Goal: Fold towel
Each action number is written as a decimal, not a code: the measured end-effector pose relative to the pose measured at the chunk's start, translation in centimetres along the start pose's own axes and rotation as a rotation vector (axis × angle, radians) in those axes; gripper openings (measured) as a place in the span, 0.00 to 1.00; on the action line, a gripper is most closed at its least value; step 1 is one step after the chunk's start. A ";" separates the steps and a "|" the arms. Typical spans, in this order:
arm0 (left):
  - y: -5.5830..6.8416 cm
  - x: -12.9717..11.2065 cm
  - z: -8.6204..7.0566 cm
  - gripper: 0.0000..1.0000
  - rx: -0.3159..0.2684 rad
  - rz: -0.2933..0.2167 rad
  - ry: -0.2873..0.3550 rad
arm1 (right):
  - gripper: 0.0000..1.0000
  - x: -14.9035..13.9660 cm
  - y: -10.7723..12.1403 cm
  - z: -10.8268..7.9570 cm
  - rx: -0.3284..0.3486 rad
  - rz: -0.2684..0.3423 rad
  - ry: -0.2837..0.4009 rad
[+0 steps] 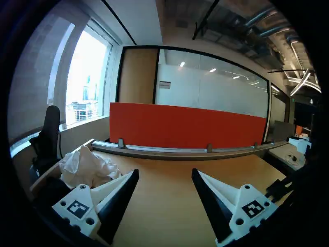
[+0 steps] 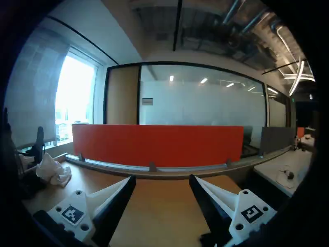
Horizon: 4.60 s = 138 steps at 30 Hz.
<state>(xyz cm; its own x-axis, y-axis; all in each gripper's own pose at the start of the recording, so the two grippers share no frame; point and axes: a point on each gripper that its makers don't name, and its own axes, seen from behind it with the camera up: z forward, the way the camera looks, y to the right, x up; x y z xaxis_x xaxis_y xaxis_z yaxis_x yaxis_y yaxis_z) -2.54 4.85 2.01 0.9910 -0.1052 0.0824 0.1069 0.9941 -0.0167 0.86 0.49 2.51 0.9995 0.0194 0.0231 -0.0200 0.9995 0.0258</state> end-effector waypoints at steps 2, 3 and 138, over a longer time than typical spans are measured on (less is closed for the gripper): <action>0.0 0.1 0.1 0.95 -0.002 -0.003 0.006 | 1.00 -0.1 -0.9 0.2 0.010 0.005 -0.001; -0.1 0.1 0.1 0.95 -0.003 -0.004 0.008 | 1.00 -0.2 -1.2 0.2 0.014 0.006 -0.002; -7.9 -15.4 2.5 0.95 0.077 0.090 0.157 | 1.00 -8.4 -1.3 -0.1 -0.050 0.008 0.100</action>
<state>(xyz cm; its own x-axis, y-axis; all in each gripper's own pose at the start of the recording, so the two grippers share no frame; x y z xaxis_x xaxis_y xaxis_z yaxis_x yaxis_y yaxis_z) -18.87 -1.35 3.35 0.9973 -0.0124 -0.0727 0.0168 0.9981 0.0599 -7.51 -1.02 2.19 0.9967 0.0275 -0.0768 -0.0295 0.9993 -0.0241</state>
